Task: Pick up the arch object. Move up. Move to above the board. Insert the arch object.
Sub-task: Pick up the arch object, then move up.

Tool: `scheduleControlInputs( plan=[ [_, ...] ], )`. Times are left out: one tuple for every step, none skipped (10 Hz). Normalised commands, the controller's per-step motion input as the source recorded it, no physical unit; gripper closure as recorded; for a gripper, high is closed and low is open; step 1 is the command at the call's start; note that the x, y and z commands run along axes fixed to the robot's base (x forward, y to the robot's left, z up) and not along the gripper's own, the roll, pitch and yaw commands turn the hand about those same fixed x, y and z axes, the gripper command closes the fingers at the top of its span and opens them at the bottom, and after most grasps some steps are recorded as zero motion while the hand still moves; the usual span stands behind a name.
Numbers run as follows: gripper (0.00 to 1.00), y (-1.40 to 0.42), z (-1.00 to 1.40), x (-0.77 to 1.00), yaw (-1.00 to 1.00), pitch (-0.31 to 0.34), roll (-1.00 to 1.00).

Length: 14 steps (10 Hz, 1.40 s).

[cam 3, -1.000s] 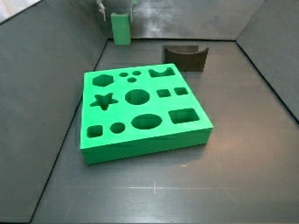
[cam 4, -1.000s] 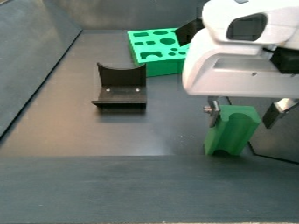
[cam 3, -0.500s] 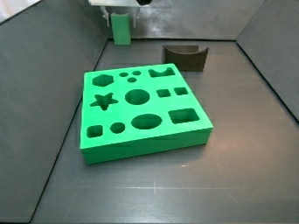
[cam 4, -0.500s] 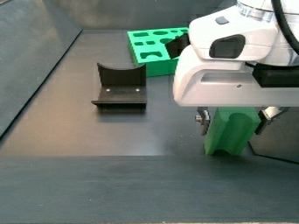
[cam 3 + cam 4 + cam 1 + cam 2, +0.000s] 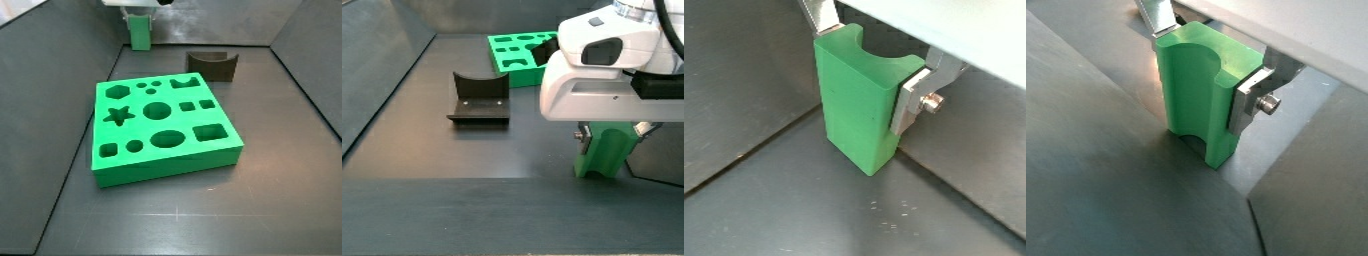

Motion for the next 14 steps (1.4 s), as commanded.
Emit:
scheduleControlInputs(
  plan=[
    [1.0, 0.0, 0.0, 0.0, 0.0, 0.0, 0.0],
    [1.0, 0.0, 0.0, 0.0, 0.0, 0.0, 0.0],
    [1.0, 0.0, 0.0, 0.0, 0.0, 0.0, 0.0],
    [1.0, 0.0, 0.0, 0.0, 0.0, 0.0, 0.0],
    [1.0, 0.0, 0.0, 0.0, 0.0, 0.0, 0.0],
    [1.0, 0.0, 0.0, 0.0, 0.0, 0.0, 0.0],
    [1.0, 0.0, 0.0, 0.0, 0.0, 0.0, 0.0],
    [1.0, 0.0, 0.83, 0.0, 0.0, 0.0, 0.0],
    [1.0, -0.01, 0.78, -0.03, 0.02, 0.005, 0.01],
    [1.0, -0.01, 0.72, -0.03, 0.02, 0.012, 0.02],
    [1.0, -0.02, 0.58, -0.04, 0.01, 0.037, 0.05],
    [1.0, -0.01, 0.42, -0.03, 0.0, 0.069, 0.07],
    [1.0, -0.01, 0.31, -0.03, 0.01, 0.087, 0.09],
    [1.0, -0.01, 0.2, -0.03, 0.01, 0.104, 0.1]
  ],
)
